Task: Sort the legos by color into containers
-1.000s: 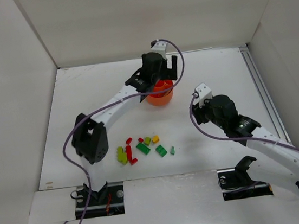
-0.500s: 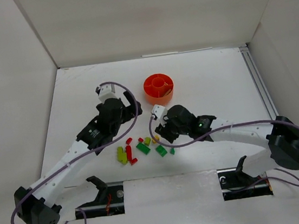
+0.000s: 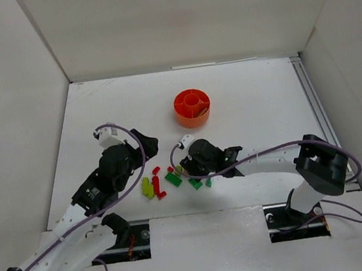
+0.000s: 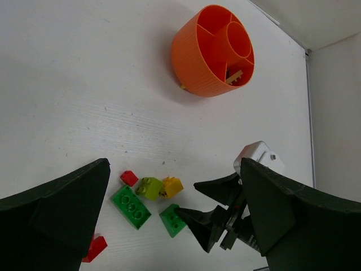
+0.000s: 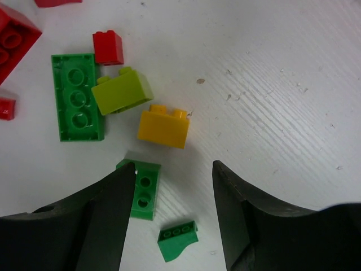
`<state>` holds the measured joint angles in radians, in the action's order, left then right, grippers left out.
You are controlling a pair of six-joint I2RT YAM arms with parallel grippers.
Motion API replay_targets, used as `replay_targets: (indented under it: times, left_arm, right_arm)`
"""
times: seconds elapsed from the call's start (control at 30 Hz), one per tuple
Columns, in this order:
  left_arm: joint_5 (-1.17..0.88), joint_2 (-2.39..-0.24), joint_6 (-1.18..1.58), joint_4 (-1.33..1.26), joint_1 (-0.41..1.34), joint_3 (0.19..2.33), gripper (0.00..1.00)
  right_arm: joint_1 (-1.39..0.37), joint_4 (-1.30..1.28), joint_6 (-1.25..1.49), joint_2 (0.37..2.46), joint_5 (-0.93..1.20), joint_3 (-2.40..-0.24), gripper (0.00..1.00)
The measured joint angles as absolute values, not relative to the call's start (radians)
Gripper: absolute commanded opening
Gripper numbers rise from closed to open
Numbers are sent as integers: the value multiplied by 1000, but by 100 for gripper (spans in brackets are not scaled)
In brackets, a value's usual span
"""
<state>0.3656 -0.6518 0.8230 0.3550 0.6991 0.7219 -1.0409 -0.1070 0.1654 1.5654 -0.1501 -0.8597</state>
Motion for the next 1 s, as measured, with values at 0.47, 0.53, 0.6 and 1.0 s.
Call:
replay_targets:
  times: [0.47,0.53,0.6,1.0]
  left_arm:
    - [358,-579,870,391,699,679,100]
    - [359,-571,875,394,699,678,100]
    - [360,-564,879,396,699,678,100]
    - [360,-558,889,411,699,678,100]
  right_arm:
    - [-1042,-89,244,1714,-178,-936,62]
    - [-1042,-88,257,1720,-183,-942,62]
    - [-1042,-87,267,1729,-188,-954,60]
    - [-1042,-105,334,1763,-239,-992,27]
